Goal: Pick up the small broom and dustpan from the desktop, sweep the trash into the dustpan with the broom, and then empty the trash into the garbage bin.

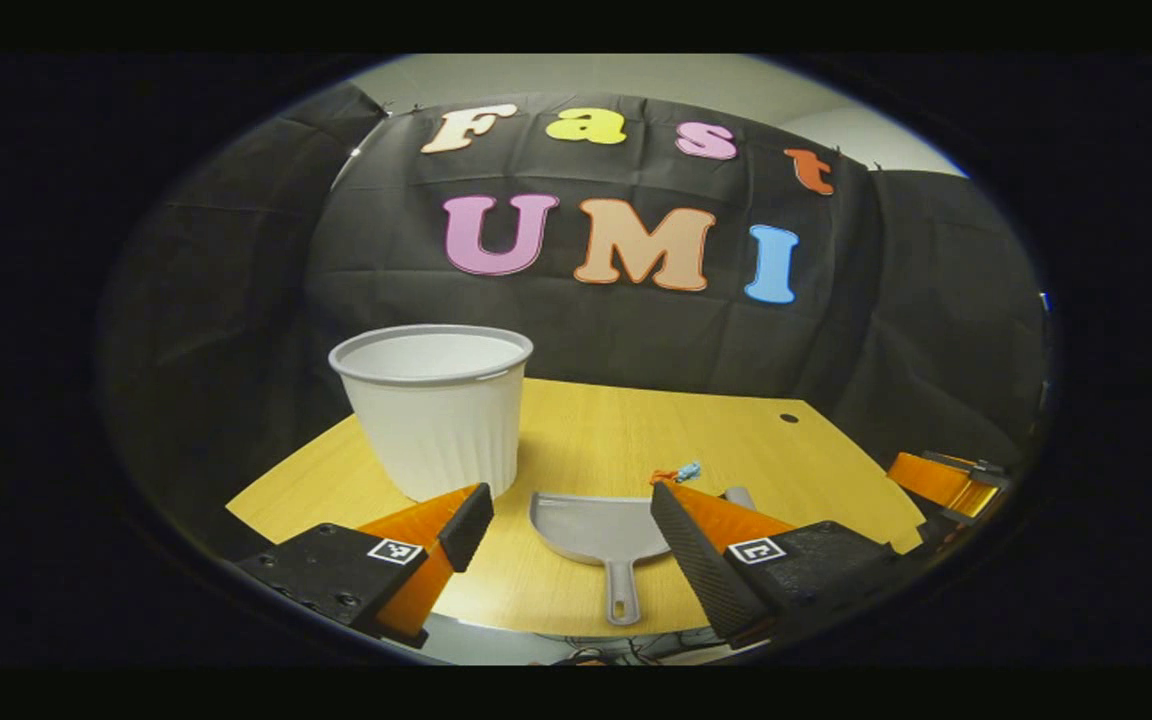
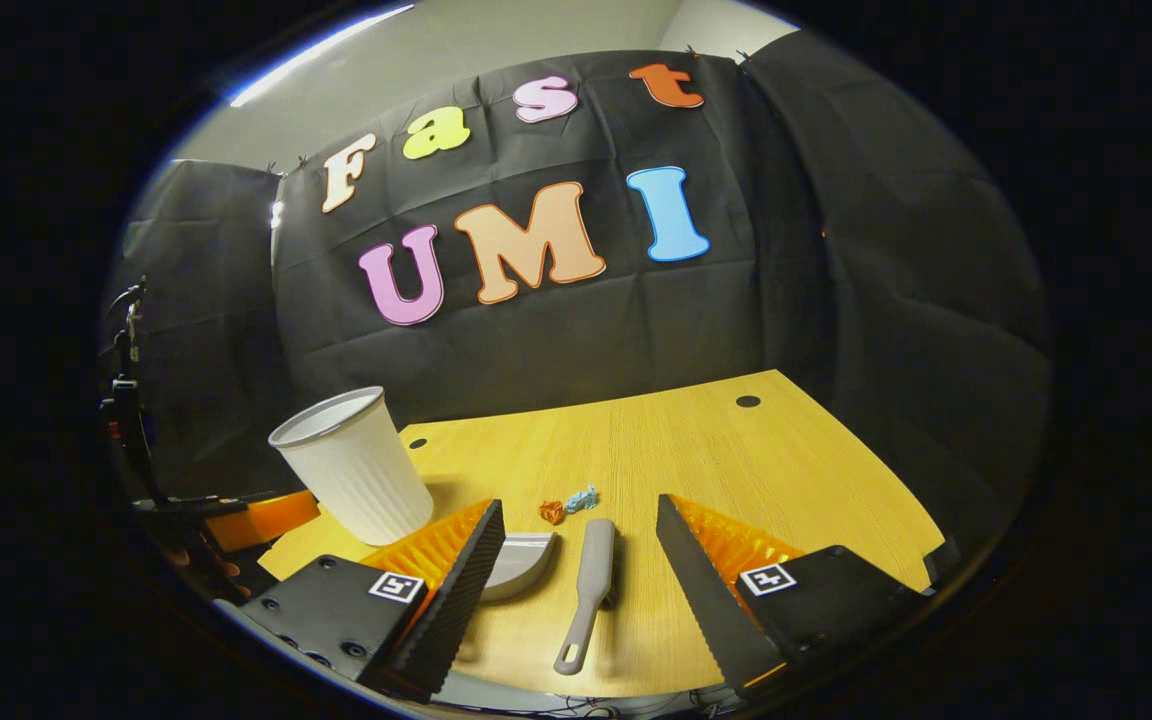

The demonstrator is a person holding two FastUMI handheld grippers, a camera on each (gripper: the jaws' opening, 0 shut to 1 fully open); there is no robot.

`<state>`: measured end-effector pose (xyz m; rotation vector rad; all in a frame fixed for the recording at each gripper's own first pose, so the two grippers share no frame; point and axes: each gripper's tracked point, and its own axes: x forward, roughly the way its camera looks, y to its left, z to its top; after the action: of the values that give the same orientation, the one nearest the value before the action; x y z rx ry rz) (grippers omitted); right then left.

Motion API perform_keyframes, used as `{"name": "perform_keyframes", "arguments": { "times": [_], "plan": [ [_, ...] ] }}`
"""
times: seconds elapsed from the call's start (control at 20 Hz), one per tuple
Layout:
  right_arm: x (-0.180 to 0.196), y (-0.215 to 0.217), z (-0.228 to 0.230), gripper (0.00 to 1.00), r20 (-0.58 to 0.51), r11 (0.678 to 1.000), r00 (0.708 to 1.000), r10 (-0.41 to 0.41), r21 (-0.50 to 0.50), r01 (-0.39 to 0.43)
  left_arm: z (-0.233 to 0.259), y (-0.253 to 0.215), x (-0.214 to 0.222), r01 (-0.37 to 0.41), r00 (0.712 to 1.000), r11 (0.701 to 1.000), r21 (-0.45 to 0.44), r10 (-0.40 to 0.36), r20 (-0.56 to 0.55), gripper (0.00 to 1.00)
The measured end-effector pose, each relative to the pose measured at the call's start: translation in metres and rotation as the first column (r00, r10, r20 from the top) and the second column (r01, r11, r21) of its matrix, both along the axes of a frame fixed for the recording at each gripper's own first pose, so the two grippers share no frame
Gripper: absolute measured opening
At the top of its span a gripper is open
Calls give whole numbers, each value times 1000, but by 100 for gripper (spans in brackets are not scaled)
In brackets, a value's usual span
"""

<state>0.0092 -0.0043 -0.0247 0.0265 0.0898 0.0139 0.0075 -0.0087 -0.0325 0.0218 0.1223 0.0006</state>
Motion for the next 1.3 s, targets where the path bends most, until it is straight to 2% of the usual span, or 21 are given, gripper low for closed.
{"name": "perform_keyframes", "arguments": {
  "times": [0.25, 0.55, 0.8, 0.95, 1.1, 1.15, 1.2, 1.3],
  "plan": [
    [3, -2, -7, 98, -32, 1000, 999, -10, -6, 10, -11, -1, 3, 3, 999, 1000, 1, -3, -35, 95],
    [17, -9, -33, 98, -145, 999, 989, -28, -38, 23, -45, -9, 15, 35, 987, 999, 8, -33, -155, 95],
    [43, -10, -70, 98, -288, 1000, 957, -24, -24, 18, -98, -16, 27, 34, 940, 999, -28, -41, -338, 96],
    [56, -6, -95, 98, -371, 1000, 928, -17, -12, 13, -126, -20, 32, 18, 904, 997, -72, -47, -425, 96],
    [70, -5, -122, 99, -464, 1000, 886, -9, 9, 15, -150, -18, 38, 17, 868, 999, -46, -37, -495, 97],
    [72, -7, -134, 94, -502, 1000, 865, -22, 2, 26, -161, -18, 41, 21, 854, 999, -27, -32, -519, 97],
    [76, -7, -145, 98, -541, 1000, 841, -29, -9, 29, -171, -18, 43, 24, 839, 1000, -9, -25, -543, 96],
    [80, -5, -168, 94, -618, 999, 785, -32, -32, 16, -187, -19, 48, 26, 816, 1000, 8, -16, -577, 97]
  ]
}}
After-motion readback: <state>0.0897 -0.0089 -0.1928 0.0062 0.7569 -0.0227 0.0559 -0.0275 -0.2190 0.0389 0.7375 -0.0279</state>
